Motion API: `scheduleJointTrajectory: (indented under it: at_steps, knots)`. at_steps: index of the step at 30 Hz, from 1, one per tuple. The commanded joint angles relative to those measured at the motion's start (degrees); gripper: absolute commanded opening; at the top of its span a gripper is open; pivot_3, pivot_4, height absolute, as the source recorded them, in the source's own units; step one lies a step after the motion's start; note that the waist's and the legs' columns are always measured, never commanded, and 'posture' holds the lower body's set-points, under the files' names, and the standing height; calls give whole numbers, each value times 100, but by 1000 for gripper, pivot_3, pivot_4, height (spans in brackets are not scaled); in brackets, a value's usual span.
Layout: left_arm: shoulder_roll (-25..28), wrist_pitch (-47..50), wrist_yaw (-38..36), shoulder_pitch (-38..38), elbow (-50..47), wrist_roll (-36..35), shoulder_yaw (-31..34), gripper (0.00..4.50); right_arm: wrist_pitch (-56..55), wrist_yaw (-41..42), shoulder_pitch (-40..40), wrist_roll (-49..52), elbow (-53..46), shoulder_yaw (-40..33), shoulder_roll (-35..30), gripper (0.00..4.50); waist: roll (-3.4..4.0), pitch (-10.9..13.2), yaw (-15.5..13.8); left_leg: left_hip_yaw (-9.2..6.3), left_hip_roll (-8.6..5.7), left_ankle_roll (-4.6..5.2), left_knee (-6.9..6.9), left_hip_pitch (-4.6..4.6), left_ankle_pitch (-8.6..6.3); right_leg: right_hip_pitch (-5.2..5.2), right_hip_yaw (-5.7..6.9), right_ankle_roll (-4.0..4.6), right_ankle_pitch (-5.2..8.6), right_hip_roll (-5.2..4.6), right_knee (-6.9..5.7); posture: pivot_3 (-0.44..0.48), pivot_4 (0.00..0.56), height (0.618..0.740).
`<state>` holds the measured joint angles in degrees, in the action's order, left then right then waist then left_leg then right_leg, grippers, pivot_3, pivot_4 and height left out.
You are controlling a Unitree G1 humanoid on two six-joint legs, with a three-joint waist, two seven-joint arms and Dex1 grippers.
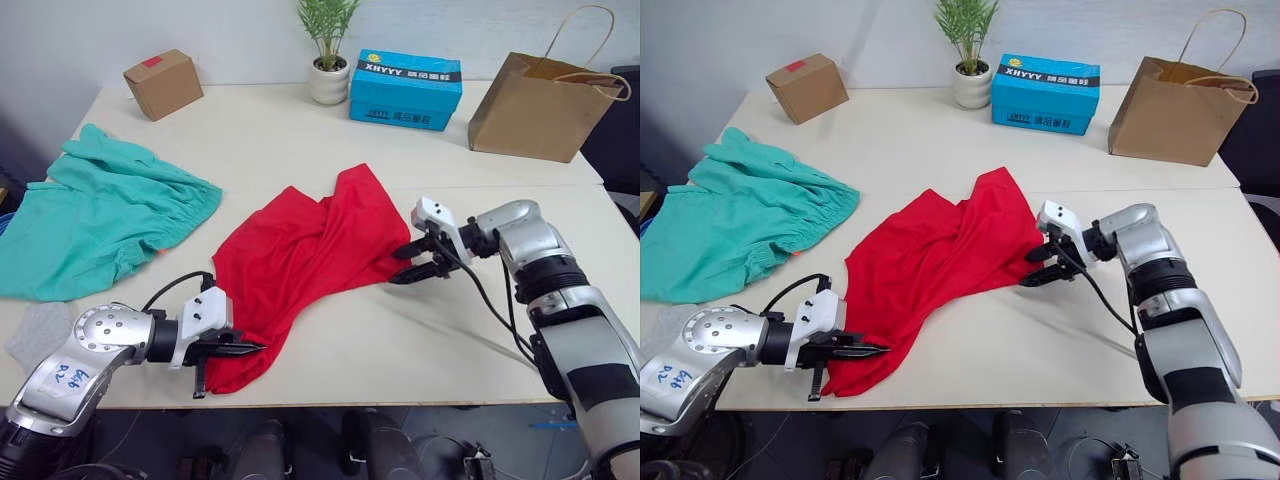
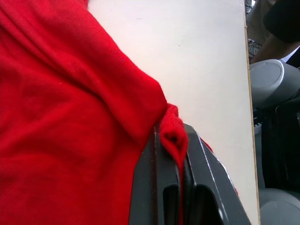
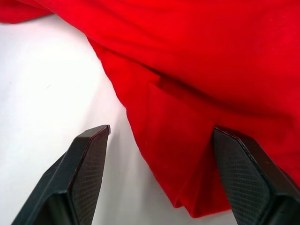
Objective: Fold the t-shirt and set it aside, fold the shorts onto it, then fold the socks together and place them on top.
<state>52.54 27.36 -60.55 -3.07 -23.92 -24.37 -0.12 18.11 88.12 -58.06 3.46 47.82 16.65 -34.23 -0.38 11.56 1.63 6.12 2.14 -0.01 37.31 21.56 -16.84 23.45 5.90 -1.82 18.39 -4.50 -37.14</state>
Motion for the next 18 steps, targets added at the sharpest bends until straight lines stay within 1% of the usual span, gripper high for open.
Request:
scheduleJointTrajectory:
  at_steps: [1,3,5,11,12,14,18]
  knots:
    - [-3,-90,-10,-11,-29,35,53,0,69,232,34,87,-160,-161,-95,3242,0,0,1,0,0,0,0,0,0,0,0,0,0,0,0,0,150,740]
    - [-11,-88,-1,-10,-30,40,49,0,80,281,62,81,-187,-164,-130,2810,0,0,0,0,0,0,0,0,0,0,0,0,0,0,0,0,150,740]
    - [-20,-89,3,-14,-21,45,44,0,33,376,102,66,-219,-146,-181,2206,0,0,0,0,0,0,0,0,0,0,0,0,0,0,0,0,150,740]
    - [-53,-157,16,-11,42,100,15,0,-558,399,309,71,-275,-188,-267,136,0,0,-2,0,0,0,1,0,0,0,0,0,0,0,0,0,150,740]
    - [-61,-174,16,-9,56,110,14,0,-721,358,364,61,-303,-212,-288,63,0,0,-2,0,0,0,1,0,0,0,0,0,0,0,0,0,150,740]
    - [-62,-211,-3,12,79,121,39,0,-961,316,461,30,-357,-237,-346,63,0,0,-3,1,0,0,1,0,0,0,0,0,0,0,0,0,150,740]
    - [113,-287,-235,407,31,-80,496,0,-799,438,922,523,-1249,-340,-827,63,0,0,-6,1,0,0,-1,0,0,0,1,0,0,0,2,0,150,740]
